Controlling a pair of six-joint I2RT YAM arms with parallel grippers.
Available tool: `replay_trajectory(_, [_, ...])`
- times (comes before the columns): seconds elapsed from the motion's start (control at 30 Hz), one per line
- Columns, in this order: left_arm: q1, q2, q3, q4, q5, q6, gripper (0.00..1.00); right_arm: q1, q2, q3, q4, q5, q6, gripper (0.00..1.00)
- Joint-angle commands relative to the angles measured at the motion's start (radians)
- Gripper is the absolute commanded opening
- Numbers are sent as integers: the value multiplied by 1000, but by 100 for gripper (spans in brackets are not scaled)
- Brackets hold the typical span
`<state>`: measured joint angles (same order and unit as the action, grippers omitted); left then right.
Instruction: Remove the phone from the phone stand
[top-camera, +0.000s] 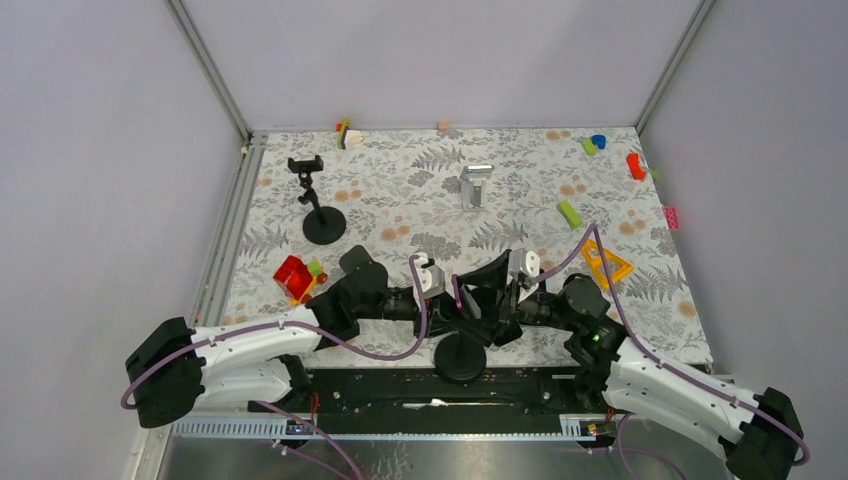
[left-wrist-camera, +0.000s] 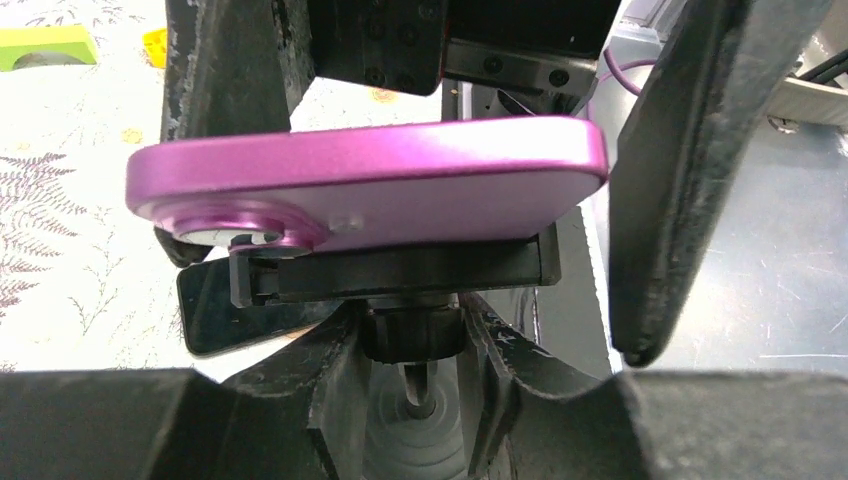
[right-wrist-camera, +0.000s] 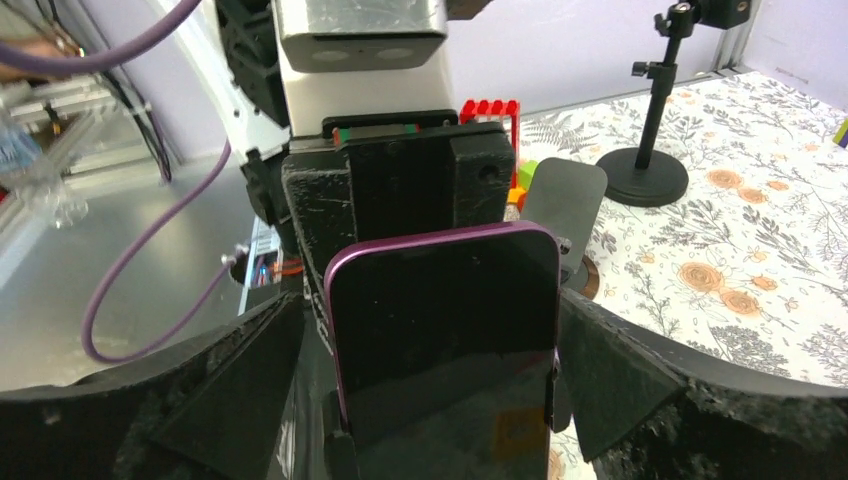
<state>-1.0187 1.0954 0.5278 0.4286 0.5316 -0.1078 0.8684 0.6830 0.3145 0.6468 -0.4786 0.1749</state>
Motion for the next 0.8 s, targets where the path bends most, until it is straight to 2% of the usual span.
replay_trajectory(0.0, [18, -49, 67, 85, -17, 78, 0, 32, -49, 105, -325, -144, -129, 100])
replay_trajectory(0.17, [19, -54, 82, 22, 11, 127, 0, 32, -76, 171, -447, -170, -169, 100])
replay_trajectory(0.47, [18, -71, 95, -72, 25, 195, 0, 32, -93, 196, -458, -97, -134, 100])
replay_trajectory(0.77, [19, -84, 85, -108, 26, 220, 0, 32, -31, 241, -479, -80, -61, 97])
